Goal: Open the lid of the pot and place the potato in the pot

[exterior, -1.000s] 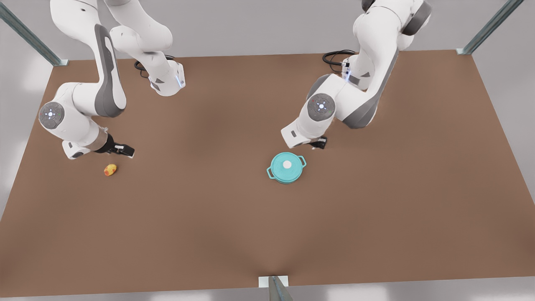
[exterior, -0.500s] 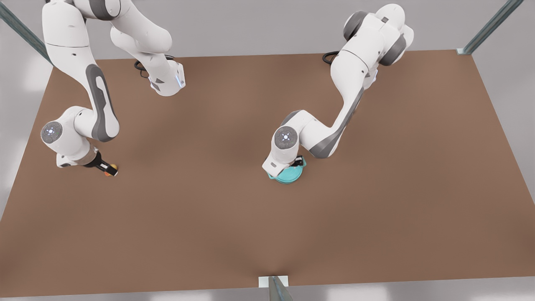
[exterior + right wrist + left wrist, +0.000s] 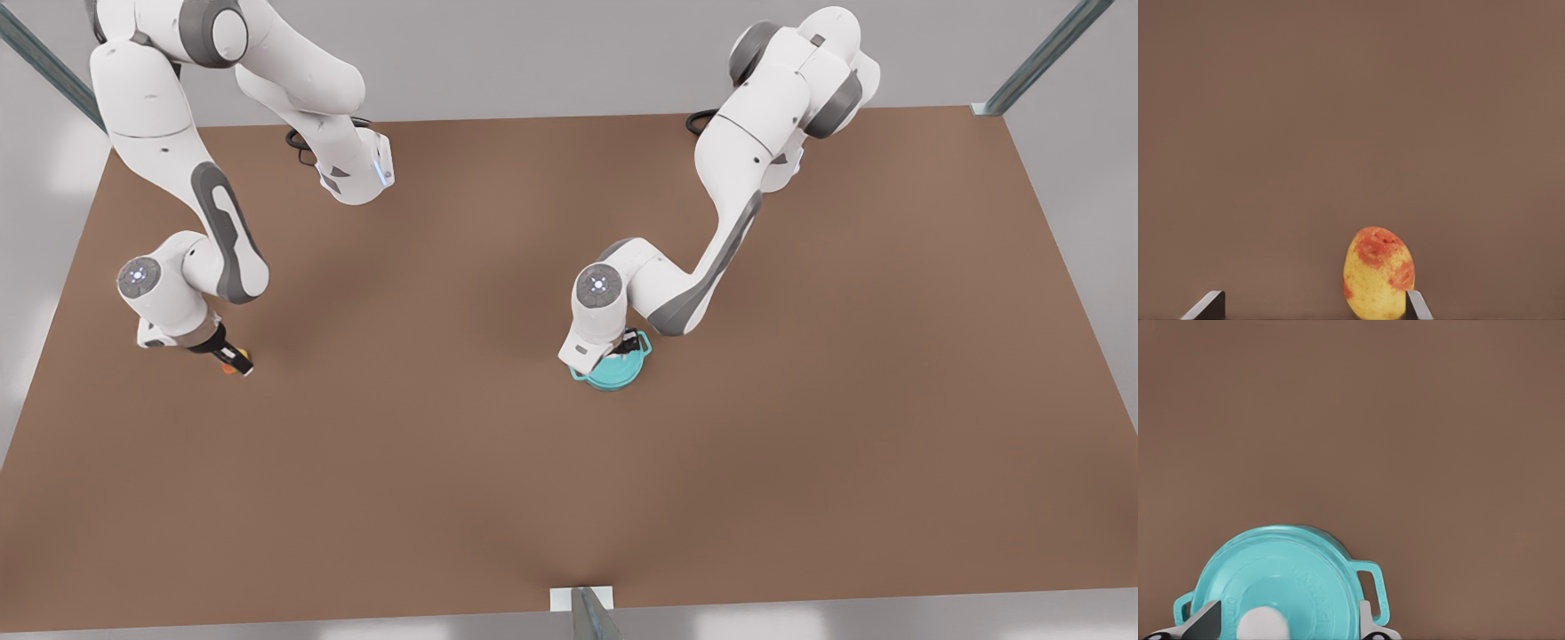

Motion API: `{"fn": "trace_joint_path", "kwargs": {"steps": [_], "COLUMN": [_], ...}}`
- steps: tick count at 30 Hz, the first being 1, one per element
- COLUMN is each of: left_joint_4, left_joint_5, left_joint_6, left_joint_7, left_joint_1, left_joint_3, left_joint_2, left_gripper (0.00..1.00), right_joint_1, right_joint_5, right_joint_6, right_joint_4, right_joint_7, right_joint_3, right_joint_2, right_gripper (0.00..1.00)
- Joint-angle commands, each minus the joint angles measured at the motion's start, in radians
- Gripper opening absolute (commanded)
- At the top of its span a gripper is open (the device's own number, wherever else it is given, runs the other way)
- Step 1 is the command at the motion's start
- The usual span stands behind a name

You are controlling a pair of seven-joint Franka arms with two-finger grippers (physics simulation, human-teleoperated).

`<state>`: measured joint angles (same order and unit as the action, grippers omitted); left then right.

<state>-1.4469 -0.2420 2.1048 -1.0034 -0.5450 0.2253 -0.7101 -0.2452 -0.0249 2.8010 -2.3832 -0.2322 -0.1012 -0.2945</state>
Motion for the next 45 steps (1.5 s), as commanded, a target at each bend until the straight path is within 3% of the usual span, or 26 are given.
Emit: {"fn": "trace_joint_path", "kwargs": {"steps": [1, 6, 26, 27, 29, 30, 35, 39, 42, 45], "left_joint_4": [-0.007, -0.078, -0.122, -0.122, -0.122, -0.122, -0.095, 0.003, 0.062, 0.088], "left_joint_5": [-0.008, -0.031, -0.062, -0.06, -0.06, -0.06, -0.059, -0.045, -0.043, -0.016], "left_joint_6": [0.031, 0.035, 0.067, 0.066, 0.054, 0.054, -0.002, -0.104, -0.051, -0.019], "left_joint_7": [-0.089, -0.087, -0.095, -0.095, -0.098, -0.1, -0.087, 0.055, 0.143, 0.154], "left_joint_1": [-0.003, -0.006, -0.009, -0.009, -0.007, -0.006, 0.011, 0.16, 0.303, 0.332], "left_joint_3": [0.0, 0.0, -0.001, -0.001, -0.001, -0.001, -0.004, -0.003, -0.003, -0.006], "left_joint_2": [0.0, 0.024, 0.012, 0.015, 0.021, 0.021, 0.043, 0.026, -0.078, -0.149], "left_gripper": [1.0, 1.0, 1.0, 0.92, 0.54, 0.48, 0.47, 0.47, 0.47, 0.47], "right_joint_1": [-0.002, -0.019, -0.04, -0.04, -0.042, -0.042, -0.058, -0.063, -0.054, -0.052], "right_joint_5": [0.0, 0.019, 0.057, 0.059, 0.059, 0.059, 0.08, 0.086, 0.086, 0.086], "right_joint_6": [0.081, 0.114, 0.227, 0.227, 0.229, 0.229, 0.229, 0.229, 0.229, 0.23], "right_joint_4": [-0.004, -0.011, -0.036, -0.037, -0.039, -0.039, -0.039, -0.039, -0.039, -0.039], "right_joint_7": [0.013, 0.037, 0.036, 0.036, 0.036, 0.036, 0.03, 0.021, 0.007, -0.002], "right_joint_3": [0.0, 0.0, 0.0, 0.0, 0.0, 0.0, 0.0, 0.001, 0.001, 0.001], "right_joint_2": [-0.012, -0.048, -0.114, -0.114, -0.114, -0.114, -0.114, -0.114, -0.114, -0.114], "right_gripper": [1.0, 1.0, 1.0, 1.0, 0.99, 0.95, 0.85, 0.82, 0.82, 0.81]}}
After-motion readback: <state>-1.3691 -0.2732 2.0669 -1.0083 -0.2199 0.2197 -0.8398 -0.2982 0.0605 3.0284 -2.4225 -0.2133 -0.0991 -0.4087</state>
